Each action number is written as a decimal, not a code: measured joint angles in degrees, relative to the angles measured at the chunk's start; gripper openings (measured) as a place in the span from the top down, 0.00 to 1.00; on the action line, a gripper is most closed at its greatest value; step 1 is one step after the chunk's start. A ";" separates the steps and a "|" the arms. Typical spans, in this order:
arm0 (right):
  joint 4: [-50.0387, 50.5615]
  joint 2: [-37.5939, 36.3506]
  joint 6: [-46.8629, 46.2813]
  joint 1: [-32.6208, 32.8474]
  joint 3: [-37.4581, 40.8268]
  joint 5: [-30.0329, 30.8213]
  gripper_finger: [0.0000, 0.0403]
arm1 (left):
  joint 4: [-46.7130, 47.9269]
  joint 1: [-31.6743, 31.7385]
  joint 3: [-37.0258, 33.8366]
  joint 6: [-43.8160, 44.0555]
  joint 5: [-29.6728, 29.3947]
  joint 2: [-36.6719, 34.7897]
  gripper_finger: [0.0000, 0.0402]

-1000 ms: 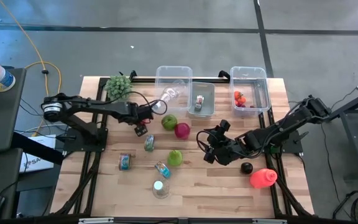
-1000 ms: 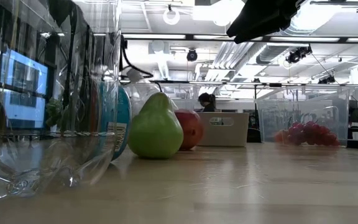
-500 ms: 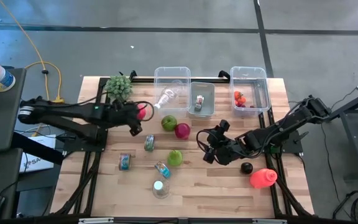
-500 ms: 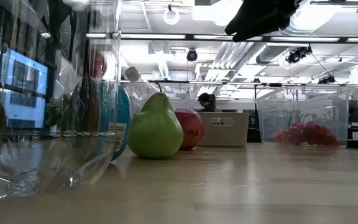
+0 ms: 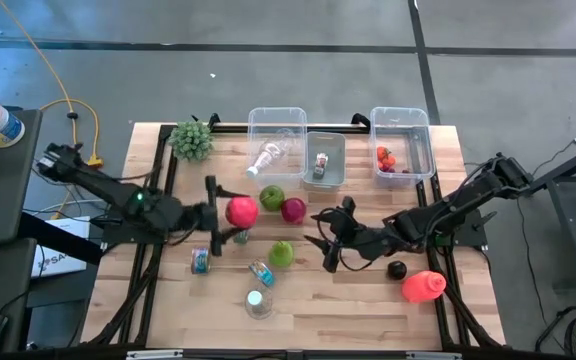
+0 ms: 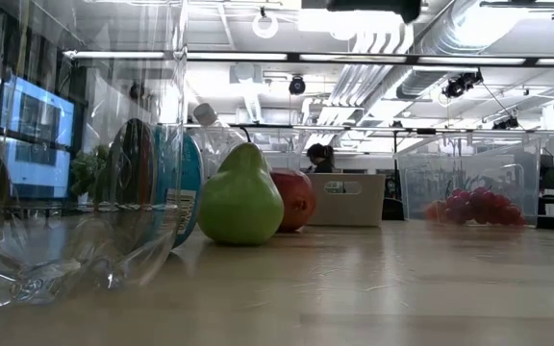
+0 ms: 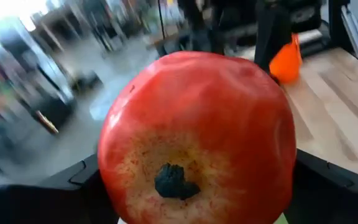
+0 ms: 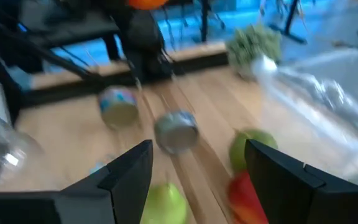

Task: Pick & Place Food Item
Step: Put the red apple into the right transparent bin

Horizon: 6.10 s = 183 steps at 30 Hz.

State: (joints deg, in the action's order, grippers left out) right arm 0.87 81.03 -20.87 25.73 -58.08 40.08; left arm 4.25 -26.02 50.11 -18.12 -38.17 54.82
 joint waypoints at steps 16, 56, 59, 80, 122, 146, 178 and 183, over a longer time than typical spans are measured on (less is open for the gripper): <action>-15.18 0.02 14.67 0.06 0.00 -21.70 0.37 | -21.70 -5.43 0.00 -11.58 -3.67 13.37 0.21; -26.52 4.81 35.23 2.43 -0.02 -18.15 0.19 | -29.70 8.41 -0.02 26.94 52.86 14.22 0.21; -29.19 5.05 42.52 3.44 0.01 -15.60 0.19 | -31.77 9.38 -0.02 28.44 52.66 15.90 0.21; -30.80 6.36 53.83 4.92 -0.02 -9.30 0.19 | -33.37 16.76 -0.04 34.35 57.02 20.03 0.21; -35.31 7.39 72.60 -0.19 -0.02 -2.37 0.07 | -34.67 17.95 -0.09 39.35 46.57 20.03 0.21; -39.34 7.50 82.74 -5.15 0.09 -15.85 0.07 | -34.95 17.97 0.13 38.65 43.31 19.92 0.21; -39.15 12.19 84.46 -4.32 -0.17 -6.10 0.24 | -32.35 18.54 -0.20 35.69 42.49 20.20 0.21; -38.89 12.22 84.56 -4.32 -0.15 -4.98 0.23 | -31.58 18.58 -0.15 34.24 42.87 20.20 0.20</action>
State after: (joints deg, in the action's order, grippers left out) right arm -38.02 93.25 63.69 21.41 -58.24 35.10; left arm -27.33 -7.44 49.95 16.12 4.70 75.02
